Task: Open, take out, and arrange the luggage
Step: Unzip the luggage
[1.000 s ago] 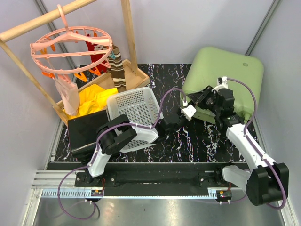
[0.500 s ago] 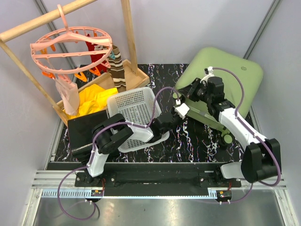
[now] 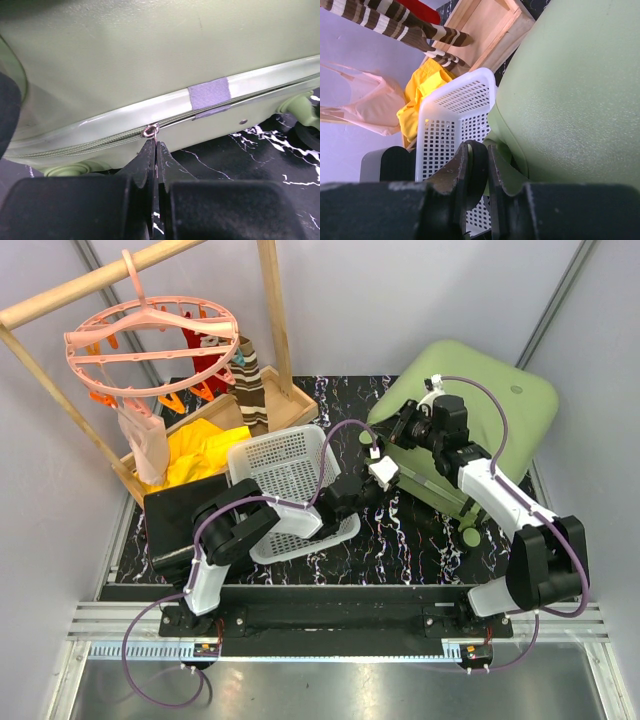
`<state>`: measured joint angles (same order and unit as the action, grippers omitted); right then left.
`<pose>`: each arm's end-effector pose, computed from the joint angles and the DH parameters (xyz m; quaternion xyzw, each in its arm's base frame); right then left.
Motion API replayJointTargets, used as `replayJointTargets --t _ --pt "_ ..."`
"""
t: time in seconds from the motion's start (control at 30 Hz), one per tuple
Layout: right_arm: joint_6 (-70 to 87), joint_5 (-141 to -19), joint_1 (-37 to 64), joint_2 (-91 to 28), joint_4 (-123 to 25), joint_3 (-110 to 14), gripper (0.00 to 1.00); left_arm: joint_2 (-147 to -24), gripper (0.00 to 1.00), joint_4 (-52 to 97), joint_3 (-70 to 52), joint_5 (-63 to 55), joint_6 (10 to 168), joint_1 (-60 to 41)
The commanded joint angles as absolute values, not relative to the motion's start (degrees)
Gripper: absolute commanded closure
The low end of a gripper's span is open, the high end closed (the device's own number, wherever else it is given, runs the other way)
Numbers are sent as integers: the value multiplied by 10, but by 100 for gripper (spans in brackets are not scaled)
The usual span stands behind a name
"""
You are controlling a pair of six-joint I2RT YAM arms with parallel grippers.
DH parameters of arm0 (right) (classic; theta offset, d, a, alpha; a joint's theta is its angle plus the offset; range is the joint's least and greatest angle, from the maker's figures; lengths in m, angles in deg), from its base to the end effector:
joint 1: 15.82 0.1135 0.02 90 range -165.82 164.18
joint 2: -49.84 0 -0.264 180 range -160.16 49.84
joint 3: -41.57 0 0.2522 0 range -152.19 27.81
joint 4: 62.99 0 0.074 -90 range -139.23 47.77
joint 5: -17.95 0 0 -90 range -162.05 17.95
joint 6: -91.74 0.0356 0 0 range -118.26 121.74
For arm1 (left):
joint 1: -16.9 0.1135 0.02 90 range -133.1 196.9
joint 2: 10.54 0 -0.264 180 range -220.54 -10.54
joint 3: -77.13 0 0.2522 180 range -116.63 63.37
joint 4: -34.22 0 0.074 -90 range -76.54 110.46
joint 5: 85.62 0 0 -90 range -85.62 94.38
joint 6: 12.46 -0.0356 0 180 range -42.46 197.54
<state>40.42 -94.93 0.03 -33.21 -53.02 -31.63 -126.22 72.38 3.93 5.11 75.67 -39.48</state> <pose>0.3204 0.1054 0.2962 0.0470 0.8087 0.4024 0.4265 0.2383 -0.3576 0.1728 0.3531 0.6426 -0.3072 0.6066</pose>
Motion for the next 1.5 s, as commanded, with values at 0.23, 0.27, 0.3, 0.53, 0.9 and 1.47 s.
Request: replayJointTargets --t 0.23,0.27,0.3,0.53,0.9,1.47 --pt "344 -889 0 -250 -415 -271 59 -1245 100 735 6 -34 802 -429" --pt "337 -880 -1 -237 -405 -270 57 -1246 100 735 4 -33 803 -430" --pt "333 -871 -3 -215 -388 -270 52 -1246 100 735 1 -32 805 -432" --pt "311 -810 -13 -142 -306 -264 32 -1252 100 736 -1 -18 819 -436" --pt "266 -668 -13 -10 -81 -316 14 -1252 100 739 -4 -25 829 -444" --pt "288 -414 -14 -2 141 -407 0 -1260 100 738 -19 -27 837 -473"
